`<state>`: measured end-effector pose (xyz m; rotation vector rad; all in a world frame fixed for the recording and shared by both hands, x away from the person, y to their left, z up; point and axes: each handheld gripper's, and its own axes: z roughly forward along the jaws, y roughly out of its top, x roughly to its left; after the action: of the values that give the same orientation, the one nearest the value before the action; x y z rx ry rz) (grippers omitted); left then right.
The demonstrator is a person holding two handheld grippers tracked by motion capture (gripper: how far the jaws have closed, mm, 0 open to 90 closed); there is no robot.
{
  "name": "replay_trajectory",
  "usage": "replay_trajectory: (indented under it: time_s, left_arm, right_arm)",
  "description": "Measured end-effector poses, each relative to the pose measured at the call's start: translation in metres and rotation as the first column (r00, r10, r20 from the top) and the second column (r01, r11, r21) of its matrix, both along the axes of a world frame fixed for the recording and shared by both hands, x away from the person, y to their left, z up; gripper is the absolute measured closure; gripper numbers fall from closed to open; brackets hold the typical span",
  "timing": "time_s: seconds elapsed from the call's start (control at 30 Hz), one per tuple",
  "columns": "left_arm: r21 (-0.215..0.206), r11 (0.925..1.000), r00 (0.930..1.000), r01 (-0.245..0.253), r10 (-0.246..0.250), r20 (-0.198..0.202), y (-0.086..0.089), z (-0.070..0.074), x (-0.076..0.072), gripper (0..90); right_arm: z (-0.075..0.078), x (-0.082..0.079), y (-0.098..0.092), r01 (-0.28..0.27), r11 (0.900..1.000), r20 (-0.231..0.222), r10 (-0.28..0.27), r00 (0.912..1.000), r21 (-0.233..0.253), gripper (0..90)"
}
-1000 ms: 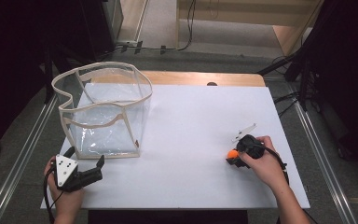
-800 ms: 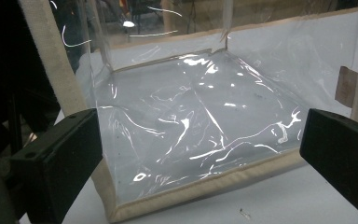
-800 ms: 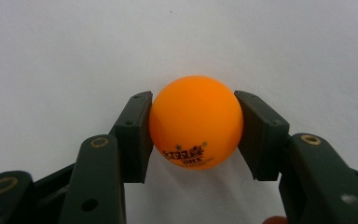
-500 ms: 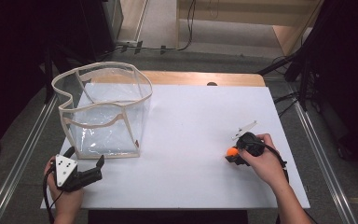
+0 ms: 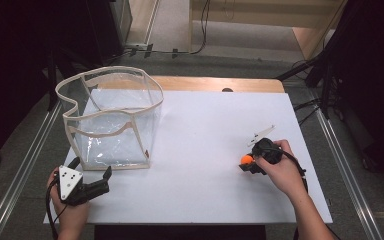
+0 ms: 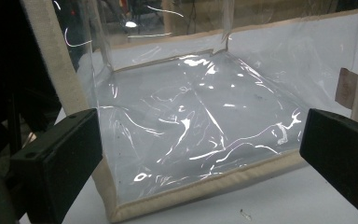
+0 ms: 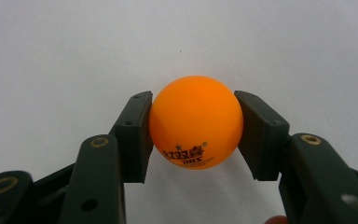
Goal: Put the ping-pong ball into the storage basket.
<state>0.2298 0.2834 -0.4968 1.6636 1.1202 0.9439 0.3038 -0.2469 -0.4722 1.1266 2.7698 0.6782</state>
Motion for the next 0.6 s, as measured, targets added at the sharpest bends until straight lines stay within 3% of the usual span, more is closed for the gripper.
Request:
replay_trajectory:
  time_s: [0.6]
  left_arm:
    - [0.003, 1.0000, 1.0000, 0.002, -0.002, 0.002, 0.000, 0.000, 0.000, 0.0]
  right_arm:
    - [0.005, 0.010, 0.012, -0.020, 0.999, -0.011, 0.021, 0.9997, 0.048, 47.4]
